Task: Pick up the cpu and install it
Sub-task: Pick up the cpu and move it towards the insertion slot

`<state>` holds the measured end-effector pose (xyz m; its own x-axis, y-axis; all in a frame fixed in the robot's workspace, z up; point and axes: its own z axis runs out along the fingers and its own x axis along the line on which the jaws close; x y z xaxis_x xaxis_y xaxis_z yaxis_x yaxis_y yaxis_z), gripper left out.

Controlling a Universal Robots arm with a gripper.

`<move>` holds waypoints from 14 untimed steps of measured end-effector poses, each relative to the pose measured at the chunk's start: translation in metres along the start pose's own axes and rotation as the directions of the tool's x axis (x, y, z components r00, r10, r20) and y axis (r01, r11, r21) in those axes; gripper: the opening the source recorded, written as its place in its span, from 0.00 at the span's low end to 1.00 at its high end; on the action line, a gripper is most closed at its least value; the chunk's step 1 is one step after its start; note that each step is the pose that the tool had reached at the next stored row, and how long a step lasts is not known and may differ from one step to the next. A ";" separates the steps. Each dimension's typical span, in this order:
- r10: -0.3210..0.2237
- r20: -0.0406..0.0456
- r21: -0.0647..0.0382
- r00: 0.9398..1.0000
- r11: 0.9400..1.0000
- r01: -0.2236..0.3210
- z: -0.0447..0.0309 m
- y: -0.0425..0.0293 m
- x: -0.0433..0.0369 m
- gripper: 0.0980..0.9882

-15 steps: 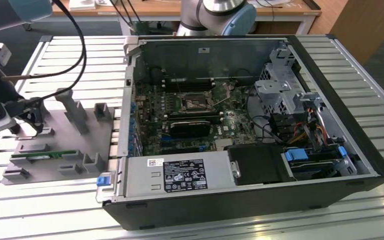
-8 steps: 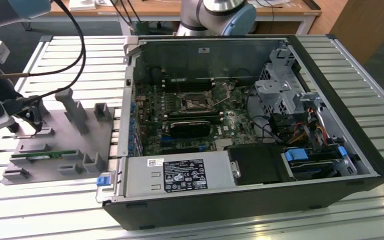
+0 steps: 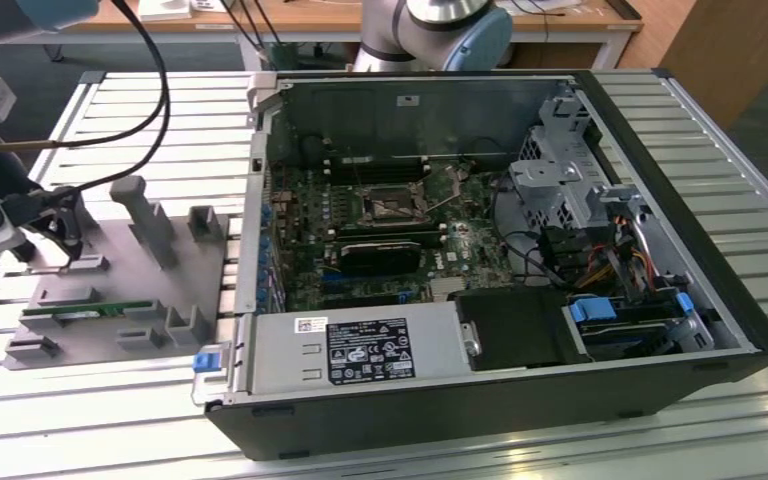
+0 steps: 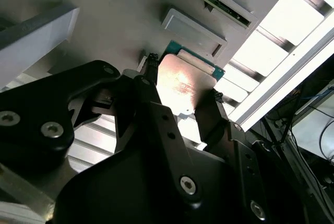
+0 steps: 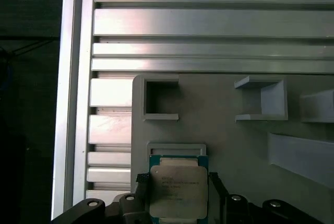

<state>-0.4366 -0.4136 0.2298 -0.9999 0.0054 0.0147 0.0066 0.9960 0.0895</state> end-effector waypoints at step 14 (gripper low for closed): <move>0.000 0.000 -0.004 1.000 1.000 0.000 -0.0111 0.0010 0.0002 0.49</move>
<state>-0.4366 -0.4136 0.2409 -0.9999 0.0053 0.0148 0.0067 0.9956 0.0931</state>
